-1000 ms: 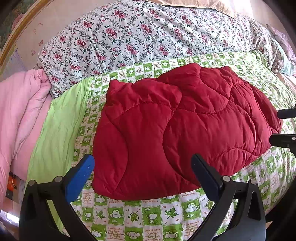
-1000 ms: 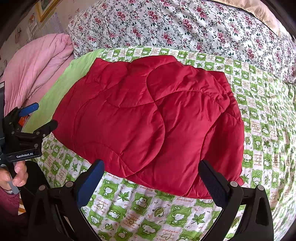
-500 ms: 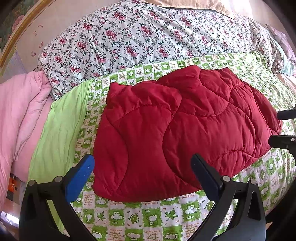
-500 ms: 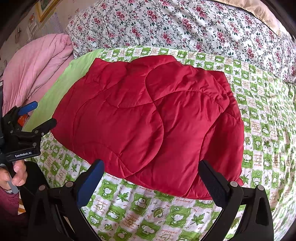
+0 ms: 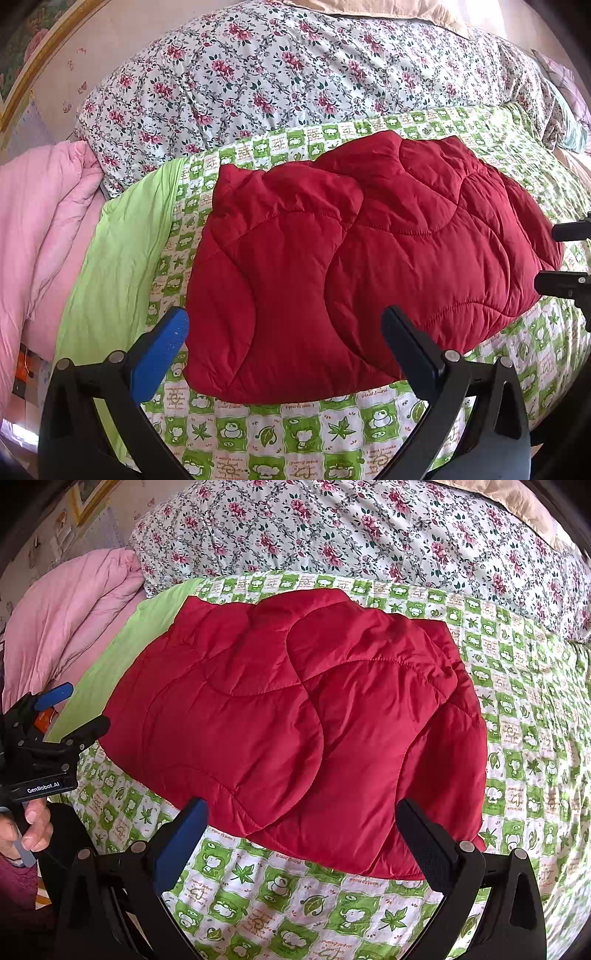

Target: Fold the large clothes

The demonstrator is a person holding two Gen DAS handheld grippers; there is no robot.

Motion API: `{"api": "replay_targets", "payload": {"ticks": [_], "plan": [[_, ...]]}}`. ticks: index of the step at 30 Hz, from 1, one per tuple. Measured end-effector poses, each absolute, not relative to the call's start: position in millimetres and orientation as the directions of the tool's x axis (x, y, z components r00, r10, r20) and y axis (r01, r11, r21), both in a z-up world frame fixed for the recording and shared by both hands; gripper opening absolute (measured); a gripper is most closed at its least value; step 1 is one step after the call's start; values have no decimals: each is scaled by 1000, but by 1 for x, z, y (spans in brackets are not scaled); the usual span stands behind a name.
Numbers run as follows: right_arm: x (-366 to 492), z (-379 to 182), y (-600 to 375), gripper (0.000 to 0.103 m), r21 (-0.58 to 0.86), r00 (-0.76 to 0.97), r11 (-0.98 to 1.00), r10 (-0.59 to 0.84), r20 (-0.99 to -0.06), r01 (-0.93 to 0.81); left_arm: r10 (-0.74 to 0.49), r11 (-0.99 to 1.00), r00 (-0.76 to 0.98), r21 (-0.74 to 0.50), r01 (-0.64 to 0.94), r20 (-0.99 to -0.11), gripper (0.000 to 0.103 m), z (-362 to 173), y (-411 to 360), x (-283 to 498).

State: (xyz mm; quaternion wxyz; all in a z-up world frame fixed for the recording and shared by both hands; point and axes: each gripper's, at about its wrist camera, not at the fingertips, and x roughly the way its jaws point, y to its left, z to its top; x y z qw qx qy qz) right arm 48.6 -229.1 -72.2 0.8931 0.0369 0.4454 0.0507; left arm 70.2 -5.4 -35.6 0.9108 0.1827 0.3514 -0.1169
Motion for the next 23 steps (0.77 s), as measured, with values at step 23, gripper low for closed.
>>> {"api": "replay_targets", "payload": {"ticks": [23], "plan": [[53, -76, -232, 102, 118, 597, 992, 125, -792, -52, -80, 910, 724, 246, 333, -685, 103, -38, -5, 73]]}}
